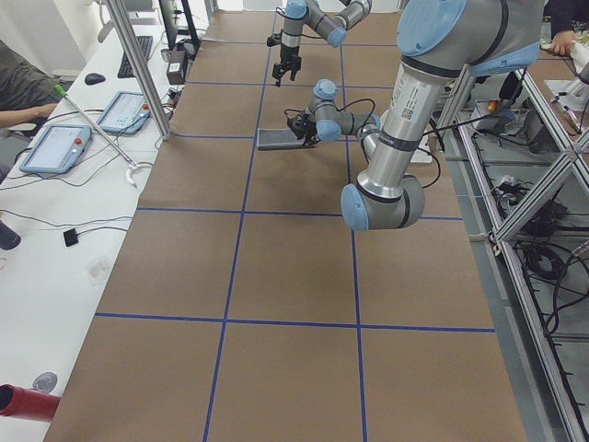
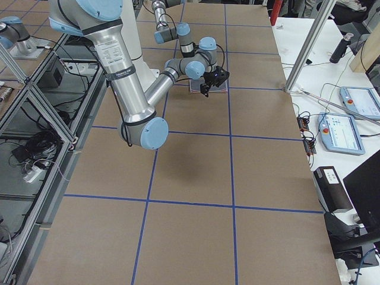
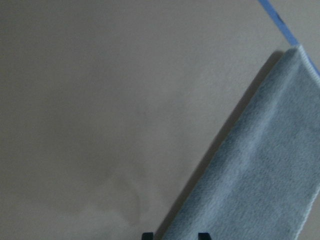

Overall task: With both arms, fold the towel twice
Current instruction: 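Lower the left gripper to the strip's near end while the right gripper withdraws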

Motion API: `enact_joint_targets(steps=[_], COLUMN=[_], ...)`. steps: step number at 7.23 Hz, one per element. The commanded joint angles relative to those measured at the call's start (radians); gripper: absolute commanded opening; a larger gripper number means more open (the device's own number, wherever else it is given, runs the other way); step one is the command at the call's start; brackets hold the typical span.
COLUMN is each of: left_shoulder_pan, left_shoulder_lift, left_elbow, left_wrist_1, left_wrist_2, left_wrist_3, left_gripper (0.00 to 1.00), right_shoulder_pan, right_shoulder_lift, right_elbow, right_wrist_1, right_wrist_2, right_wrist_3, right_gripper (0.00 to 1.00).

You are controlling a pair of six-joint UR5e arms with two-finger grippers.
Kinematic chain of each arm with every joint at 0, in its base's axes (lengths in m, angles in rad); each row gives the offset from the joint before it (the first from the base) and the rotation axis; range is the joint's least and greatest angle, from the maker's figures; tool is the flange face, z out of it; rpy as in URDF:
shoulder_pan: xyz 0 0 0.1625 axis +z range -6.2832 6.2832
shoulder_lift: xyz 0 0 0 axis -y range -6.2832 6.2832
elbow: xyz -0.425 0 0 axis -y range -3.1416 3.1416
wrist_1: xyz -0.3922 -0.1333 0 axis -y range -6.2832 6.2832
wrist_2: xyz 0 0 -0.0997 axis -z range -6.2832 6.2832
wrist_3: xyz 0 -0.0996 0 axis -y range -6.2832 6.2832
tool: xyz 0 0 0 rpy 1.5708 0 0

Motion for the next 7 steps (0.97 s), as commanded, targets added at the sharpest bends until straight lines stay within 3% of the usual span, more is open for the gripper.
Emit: enact_joint_targets(steps=[1,5,7], left_shoulder_pan=[0.021,0.025,0.025], left_shoulder_lift=[-0.01,-0.013,-0.014], left_elbow=[0.008,0.01,0.01], left_wrist_1=[0.008,0.008,0.007], left_wrist_2=[0.002,0.0,0.0], left_wrist_3=[-0.002,-0.001,0.002], left_gripper=[0.38,0.32,0.2], right_shoulder_pan=[0.002,0.0,0.0], right_shoulder_lift=[0.0,-0.005,-0.003], right_elbow=[-0.005,-0.008,-0.005], right_wrist_1=[0.0,0.002,-0.003], right_wrist_2=[0.003,0.004,0.003], right_wrist_3=[-0.002,-0.002,-0.002], right_gripper=[1.0,1.0,1.0])
